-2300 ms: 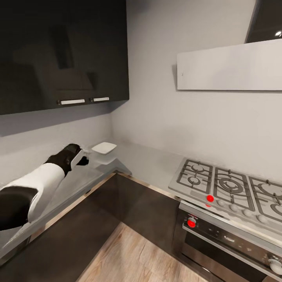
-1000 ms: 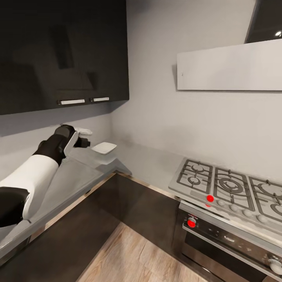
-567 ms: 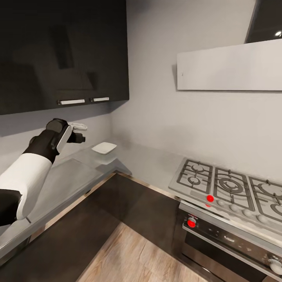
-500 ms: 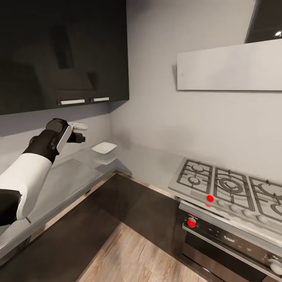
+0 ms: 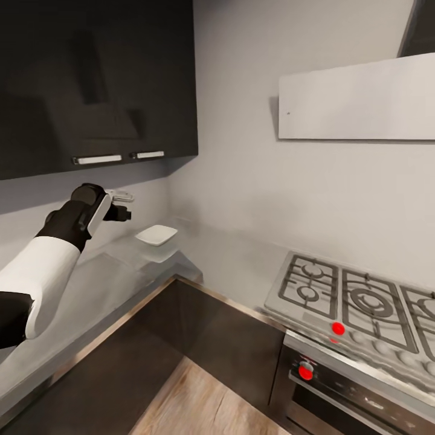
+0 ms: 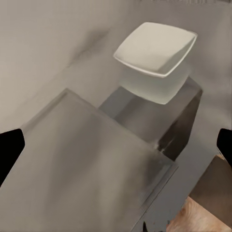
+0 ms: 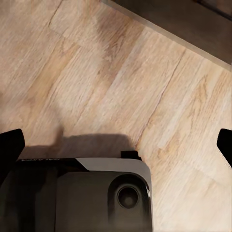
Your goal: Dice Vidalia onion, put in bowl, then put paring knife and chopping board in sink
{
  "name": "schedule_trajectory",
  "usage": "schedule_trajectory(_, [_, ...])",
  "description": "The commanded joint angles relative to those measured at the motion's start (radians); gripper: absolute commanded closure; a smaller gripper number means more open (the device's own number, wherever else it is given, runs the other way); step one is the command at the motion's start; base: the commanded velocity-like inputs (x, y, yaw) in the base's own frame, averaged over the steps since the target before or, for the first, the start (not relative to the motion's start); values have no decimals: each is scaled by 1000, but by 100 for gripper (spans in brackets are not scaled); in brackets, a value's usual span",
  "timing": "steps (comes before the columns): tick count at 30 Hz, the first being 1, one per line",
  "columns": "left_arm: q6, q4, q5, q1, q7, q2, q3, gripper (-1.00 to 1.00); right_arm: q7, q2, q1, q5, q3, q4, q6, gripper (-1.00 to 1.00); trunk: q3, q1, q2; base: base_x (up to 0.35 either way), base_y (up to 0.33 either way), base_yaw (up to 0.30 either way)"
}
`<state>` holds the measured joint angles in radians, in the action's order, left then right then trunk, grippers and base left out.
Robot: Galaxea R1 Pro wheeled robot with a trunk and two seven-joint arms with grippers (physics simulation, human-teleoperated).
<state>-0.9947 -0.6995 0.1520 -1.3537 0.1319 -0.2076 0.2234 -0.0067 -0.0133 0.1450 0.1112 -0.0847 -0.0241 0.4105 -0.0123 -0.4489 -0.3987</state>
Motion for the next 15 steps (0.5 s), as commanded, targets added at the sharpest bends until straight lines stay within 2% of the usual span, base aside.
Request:
schedule_trajectory(1, [-3, -1, 11, -1, 9, -1, 6, -100, 0, 0, 1, 11, -9, 1, 4, -100, -1, -1, -1, 332, 0, 0])
schedule_trajectory(9, [2, 14, 10, -1, 8, -1, 7, -100, 0, 3, 1, 13, -10, 3, -1, -100, -1, -1, -1, 326, 0, 0])
schedule_trajectory(15, [2, 18, 9, -1, 8, -2, 7, -100, -5, 1, 1, 13, -10, 6, -4, -100, -1, -1, -1, 128, 0, 0])
